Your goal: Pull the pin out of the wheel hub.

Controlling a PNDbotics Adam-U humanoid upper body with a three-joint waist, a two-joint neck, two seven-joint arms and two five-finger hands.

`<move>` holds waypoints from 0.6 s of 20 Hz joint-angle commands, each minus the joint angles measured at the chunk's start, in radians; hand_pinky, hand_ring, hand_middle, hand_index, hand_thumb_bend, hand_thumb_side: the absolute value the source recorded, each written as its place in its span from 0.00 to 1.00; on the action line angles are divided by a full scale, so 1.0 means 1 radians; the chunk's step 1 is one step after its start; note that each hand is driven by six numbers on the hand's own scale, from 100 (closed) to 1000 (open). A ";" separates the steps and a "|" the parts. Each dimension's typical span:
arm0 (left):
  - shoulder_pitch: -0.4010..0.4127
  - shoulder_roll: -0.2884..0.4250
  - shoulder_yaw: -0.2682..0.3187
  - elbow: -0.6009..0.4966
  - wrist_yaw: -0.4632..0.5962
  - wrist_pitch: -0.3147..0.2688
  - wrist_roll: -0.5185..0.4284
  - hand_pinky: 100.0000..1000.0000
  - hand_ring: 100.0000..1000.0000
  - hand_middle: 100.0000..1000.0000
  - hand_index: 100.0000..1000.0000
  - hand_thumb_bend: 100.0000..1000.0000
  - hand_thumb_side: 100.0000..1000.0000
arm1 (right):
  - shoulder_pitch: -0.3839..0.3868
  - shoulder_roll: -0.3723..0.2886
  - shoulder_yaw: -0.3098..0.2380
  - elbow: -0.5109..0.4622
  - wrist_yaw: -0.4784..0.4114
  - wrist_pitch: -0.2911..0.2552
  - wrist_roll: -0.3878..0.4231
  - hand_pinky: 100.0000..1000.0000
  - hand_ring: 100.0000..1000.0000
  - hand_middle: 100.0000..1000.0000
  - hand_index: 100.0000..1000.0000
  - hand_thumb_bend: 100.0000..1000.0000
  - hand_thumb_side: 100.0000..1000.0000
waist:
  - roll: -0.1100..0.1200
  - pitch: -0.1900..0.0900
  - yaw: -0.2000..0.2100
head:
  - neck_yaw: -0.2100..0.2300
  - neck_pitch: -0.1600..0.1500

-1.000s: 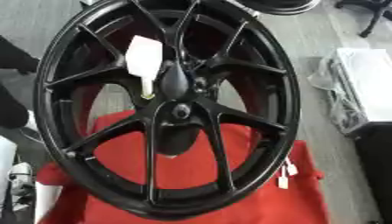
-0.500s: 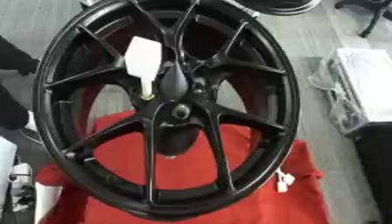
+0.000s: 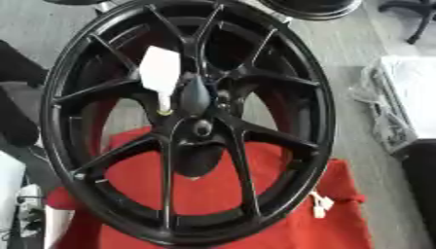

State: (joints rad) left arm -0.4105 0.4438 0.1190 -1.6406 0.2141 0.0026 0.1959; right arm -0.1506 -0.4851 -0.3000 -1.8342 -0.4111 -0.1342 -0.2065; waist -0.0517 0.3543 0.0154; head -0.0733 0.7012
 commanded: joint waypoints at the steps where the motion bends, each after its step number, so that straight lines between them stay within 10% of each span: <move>1: -0.016 0.009 -0.002 -0.022 0.009 -0.004 -0.006 0.60 0.86 0.77 0.80 0.10 0.83 | -0.025 -0.004 0.003 0.019 -0.028 -0.037 0.025 0.88 0.60 0.53 0.65 0.00 0.58 | 0.006 -0.013 0.002 | 0.000 -0.021; 12: -0.028 -0.004 -0.010 -0.031 0.024 -0.011 -0.014 0.60 0.86 0.77 0.80 0.11 0.82 | -0.081 0.017 0.012 0.085 -0.022 -0.050 0.095 0.87 0.61 0.54 0.64 0.00 0.57 | 0.020 -0.009 0.012 | 0.011 -0.031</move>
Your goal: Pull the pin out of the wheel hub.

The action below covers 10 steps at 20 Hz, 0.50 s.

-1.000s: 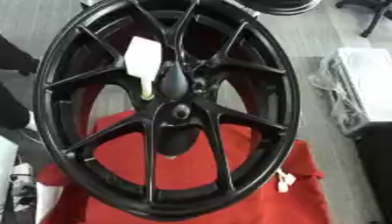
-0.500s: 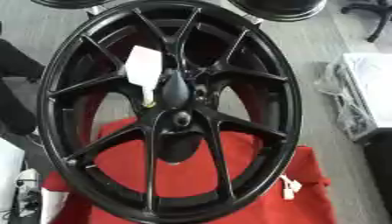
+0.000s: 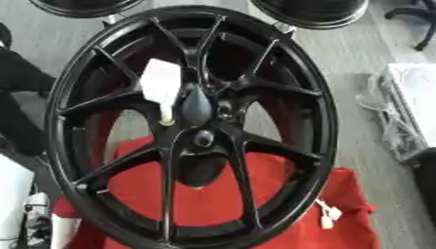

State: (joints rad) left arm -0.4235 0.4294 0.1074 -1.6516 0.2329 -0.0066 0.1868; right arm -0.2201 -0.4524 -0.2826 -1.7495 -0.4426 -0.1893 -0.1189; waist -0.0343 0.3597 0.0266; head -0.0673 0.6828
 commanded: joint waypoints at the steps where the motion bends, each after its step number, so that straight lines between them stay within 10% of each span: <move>1: -0.015 0.010 0.001 -0.021 0.006 -0.002 -0.005 0.60 0.86 0.77 0.80 0.11 0.82 | -0.015 -0.013 -0.004 0.001 0.013 0.008 0.011 0.87 0.61 0.54 0.64 0.00 0.56 | 0.003 -0.014 0.001 | 0.007 -0.011; 10: -0.022 0.004 -0.004 -0.027 0.015 -0.002 -0.011 0.60 0.86 0.77 0.80 0.11 0.82 | -0.024 -0.003 0.001 0.009 0.028 0.023 0.034 0.87 0.60 0.53 0.63 0.00 0.57 | 0.007 -0.012 0.008 | 0.012 -0.004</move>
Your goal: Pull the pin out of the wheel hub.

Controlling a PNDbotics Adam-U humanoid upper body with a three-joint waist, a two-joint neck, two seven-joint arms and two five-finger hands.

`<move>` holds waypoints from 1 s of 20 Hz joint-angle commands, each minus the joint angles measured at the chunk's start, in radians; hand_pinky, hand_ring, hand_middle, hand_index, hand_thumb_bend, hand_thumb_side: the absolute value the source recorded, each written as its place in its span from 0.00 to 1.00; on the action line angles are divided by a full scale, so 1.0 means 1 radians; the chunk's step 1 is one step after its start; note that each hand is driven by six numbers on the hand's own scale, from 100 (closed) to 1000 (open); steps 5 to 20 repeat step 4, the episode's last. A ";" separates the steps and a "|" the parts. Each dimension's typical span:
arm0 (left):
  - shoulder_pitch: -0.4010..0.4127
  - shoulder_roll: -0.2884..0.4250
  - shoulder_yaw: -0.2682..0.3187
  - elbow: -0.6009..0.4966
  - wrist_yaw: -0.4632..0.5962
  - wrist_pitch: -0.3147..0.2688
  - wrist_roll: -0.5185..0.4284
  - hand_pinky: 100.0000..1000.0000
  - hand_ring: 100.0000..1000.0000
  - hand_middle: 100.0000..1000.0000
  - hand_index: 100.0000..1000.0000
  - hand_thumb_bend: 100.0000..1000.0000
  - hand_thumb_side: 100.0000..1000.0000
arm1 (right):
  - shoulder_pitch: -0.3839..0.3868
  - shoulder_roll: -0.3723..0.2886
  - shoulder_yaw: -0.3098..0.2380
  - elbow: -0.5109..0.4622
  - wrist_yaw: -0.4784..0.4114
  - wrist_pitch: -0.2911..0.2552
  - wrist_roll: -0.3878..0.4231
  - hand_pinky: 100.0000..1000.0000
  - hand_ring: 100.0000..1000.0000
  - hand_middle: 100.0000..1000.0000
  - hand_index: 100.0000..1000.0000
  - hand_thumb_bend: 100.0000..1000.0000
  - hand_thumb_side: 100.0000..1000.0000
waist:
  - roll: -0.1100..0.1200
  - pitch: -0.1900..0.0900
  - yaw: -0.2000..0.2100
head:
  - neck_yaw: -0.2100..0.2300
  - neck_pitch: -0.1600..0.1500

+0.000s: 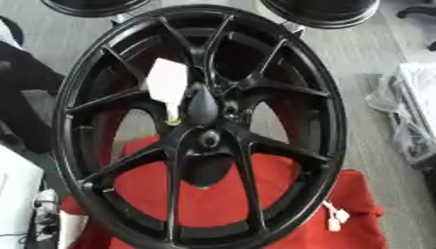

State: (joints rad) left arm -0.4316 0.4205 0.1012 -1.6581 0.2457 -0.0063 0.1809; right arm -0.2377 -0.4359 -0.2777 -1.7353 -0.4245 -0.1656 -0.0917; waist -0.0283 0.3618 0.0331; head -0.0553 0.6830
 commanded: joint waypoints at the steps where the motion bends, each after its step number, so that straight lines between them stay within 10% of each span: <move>1: -0.015 0.012 0.001 -0.022 0.003 -0.002 -0.006 0.60 0.86 0.77 0.80 0.11 0.82 | -0.004 -0.019 -0.002 -0.006 0.012 -0.001 0.009 0.87 0.59 0.53 0.63 0.00 0.57 | 0.000 -0.014 0.002 | 0.000 -0.003; 20: -0.018 0.009 -0.003 -0.024 0.006 0.000 -0.009 0.60 0.86 0.77 0.80 0.11 0.82 | 0.005 -0.019 0.001 -0.009 0.019 -0.001 0.013 0.87 0.59 0.53 0.63 0.00 0.57 | 0.000 -0.014 0.004 | 0.000 0.002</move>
